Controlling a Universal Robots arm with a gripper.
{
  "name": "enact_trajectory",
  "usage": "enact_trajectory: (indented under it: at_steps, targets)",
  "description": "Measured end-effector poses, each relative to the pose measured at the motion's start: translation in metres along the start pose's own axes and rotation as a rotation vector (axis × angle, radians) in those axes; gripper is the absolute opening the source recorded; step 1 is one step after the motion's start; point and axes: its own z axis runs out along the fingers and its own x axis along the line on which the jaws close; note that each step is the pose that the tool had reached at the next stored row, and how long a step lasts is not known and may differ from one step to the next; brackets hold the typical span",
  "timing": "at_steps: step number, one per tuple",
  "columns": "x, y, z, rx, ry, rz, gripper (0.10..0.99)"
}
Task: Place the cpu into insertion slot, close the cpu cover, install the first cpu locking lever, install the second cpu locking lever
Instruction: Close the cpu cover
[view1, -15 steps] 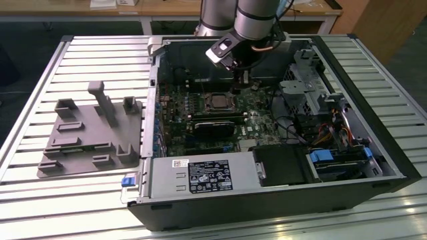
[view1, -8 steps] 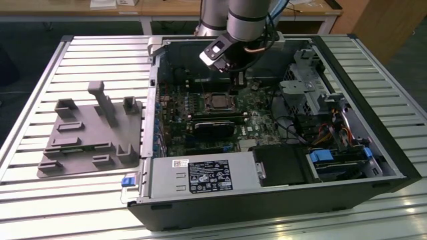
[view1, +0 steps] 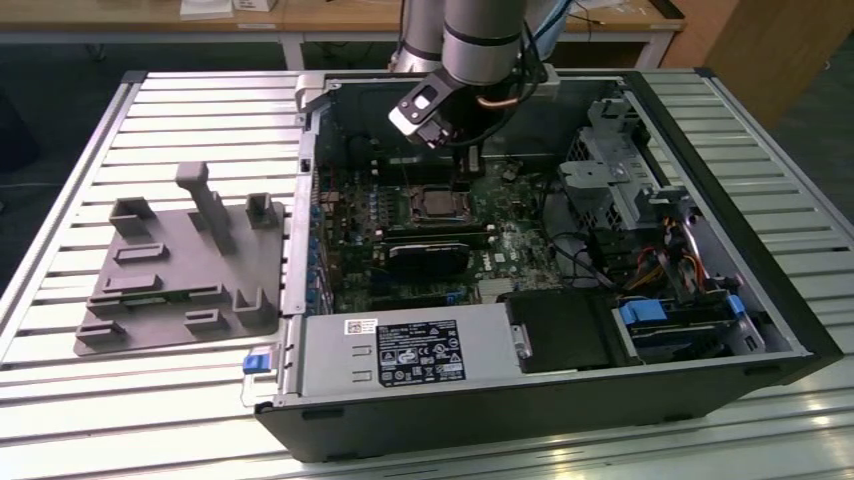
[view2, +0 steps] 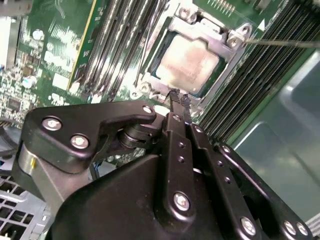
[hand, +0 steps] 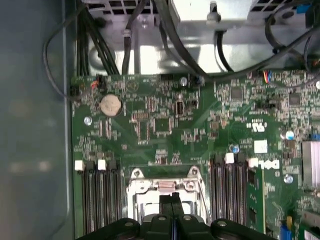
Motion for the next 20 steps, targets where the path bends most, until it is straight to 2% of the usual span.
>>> enact_trajectory:
  at_steps: [10, 18, 20]
  targets:
    - [-0.0025, -0.0216, 0.0046, -0.002, 0.0002, -0.004, 0.102]
    - [-0.0033, -0.0234, 0.0051, -0.002, -0.0009, -0.009, 0.102]
    - [-0.0033, -0.0234, 0.0051, -0.002, -0.0010, -0.039, 0.102]
